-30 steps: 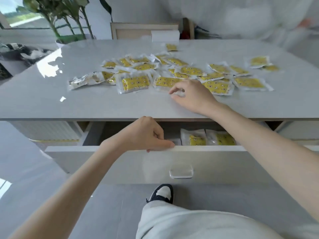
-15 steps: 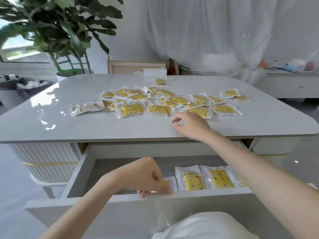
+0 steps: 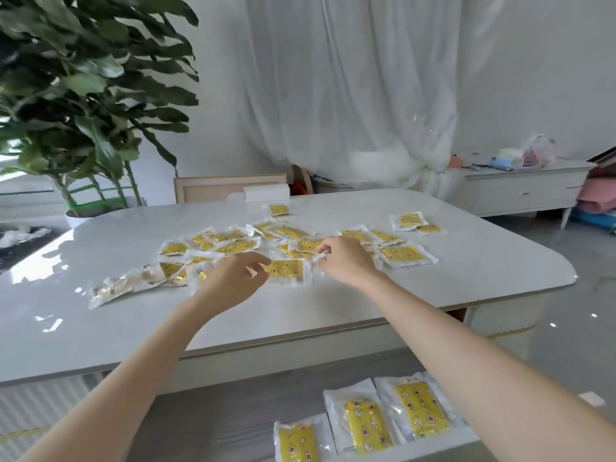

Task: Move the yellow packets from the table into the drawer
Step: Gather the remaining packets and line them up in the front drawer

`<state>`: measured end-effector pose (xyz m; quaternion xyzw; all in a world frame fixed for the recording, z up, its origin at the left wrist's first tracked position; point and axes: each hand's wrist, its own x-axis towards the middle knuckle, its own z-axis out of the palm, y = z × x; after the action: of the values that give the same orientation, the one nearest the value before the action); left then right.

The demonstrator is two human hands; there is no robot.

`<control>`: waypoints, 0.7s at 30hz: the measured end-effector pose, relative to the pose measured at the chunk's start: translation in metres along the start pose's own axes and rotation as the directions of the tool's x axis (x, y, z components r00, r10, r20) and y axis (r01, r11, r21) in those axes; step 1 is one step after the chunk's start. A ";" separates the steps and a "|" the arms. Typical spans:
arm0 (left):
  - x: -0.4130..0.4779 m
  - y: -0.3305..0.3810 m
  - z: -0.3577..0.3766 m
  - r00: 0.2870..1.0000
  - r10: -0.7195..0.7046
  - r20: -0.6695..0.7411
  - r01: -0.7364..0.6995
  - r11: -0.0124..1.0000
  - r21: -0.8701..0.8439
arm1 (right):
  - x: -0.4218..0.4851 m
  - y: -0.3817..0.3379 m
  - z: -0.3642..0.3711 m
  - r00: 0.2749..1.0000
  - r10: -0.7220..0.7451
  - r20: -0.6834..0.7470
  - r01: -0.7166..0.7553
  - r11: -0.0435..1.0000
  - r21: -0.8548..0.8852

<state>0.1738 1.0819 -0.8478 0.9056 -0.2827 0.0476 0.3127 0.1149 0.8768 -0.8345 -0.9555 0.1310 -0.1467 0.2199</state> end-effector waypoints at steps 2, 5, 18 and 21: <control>0.020 0.001 0.022 0.999 0.048 -0.026 -0.047 0.998 0.029 | 0.011 0.012 0.006 0.999 0.052 0.012 -0.051 0.997 -0.060; 0.044 0.004 0.054 0.996 0.056 -0.073 -0.050 0.996 0.080 | 0.021 0.033 0.015 0.985 0.152 0.079 -0.136 0.974 -0.183; 0.060 -0.002 0.090 0.966 -0.120 -0.230 0.164 0.969 0.186 | 0.026 0.049 0.013 0.977 0.107 0.185 -0.110 0.994 0.006; 0.061 -0.004 0.091 0.978 -0.139 -0.155 0.171 0.961 0.217 | 0.027 0.043 0.008 0.915 0.186 0.357 -0.148 0.980 -0.132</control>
<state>0.2183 1.0011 -0.9064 0.9494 -0.1810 0.1180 0.2278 0.1345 0.8340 -0.8549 -0.9612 0.1762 0.0611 0.2033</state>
